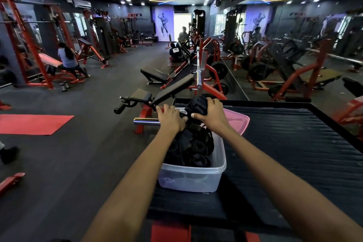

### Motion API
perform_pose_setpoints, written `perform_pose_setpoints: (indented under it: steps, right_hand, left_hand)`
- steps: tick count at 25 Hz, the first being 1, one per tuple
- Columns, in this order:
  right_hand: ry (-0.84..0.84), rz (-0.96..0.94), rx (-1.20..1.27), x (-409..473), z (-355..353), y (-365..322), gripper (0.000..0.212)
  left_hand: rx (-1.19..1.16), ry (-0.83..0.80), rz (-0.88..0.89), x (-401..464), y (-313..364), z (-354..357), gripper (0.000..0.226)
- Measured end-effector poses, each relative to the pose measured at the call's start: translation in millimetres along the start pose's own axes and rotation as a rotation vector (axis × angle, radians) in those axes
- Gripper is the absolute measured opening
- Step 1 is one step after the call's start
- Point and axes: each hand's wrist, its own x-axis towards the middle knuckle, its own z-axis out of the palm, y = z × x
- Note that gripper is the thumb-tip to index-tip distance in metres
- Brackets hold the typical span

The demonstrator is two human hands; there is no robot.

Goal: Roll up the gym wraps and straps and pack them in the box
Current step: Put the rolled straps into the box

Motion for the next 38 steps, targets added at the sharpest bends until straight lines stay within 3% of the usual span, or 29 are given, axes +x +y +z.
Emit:
perform_pose_setpoints:
  steps: [4, 10, 18, 22, 26, 29, 34, 38]
  right_hand:
    - [0.006, 0.020, -0.194, 2, 11, 2, 0.066]
    - [-0.034, -0.163, -0.420, 5, 10, 2, 0.073]
    - [-0.160, -0.177, -0.530, 16, 4, -5, 0.063]
    - [-0.204, -0.223, -0.613, 14, -4, -14, 0.058]
    - [-0.286, -0.233, -0.720, 16, -13, -27, 0.047]
    - [-0.384, -0.175, -0.707, 18, -20, -32, 0.043]
    - [-0.216, -0.202, -0.660, 4, -6, -25, 0.027]
    - [-0.206, -0.206, -0.657, 4, -4, -19, 0.026]
  left_hand:
    - [-0.014, 0.001, -0.042, -1, -10, 10, 0.066]
    - [-0.185, 0.075, 0.061, -7, -12, 15, 0.056]
    - [-0.235, 0.008, 0.081, -3, -13, 19, 0.065]
    - [-0.314, -0.008, 0.086, -4, -13, 13, 0.059]
    - [-0.503, -0.077, -0.031, -12, -17, 3, 0.075]
    - [-0.445, -0.095, -0.080, -18, -19, 4, 0.077]
    - [-0.394, -0.044, -0.010, -24, -20, 8, 0.061]
    - [-0.402, -0.026, -0.002, -27, -19, 5, 0.060]
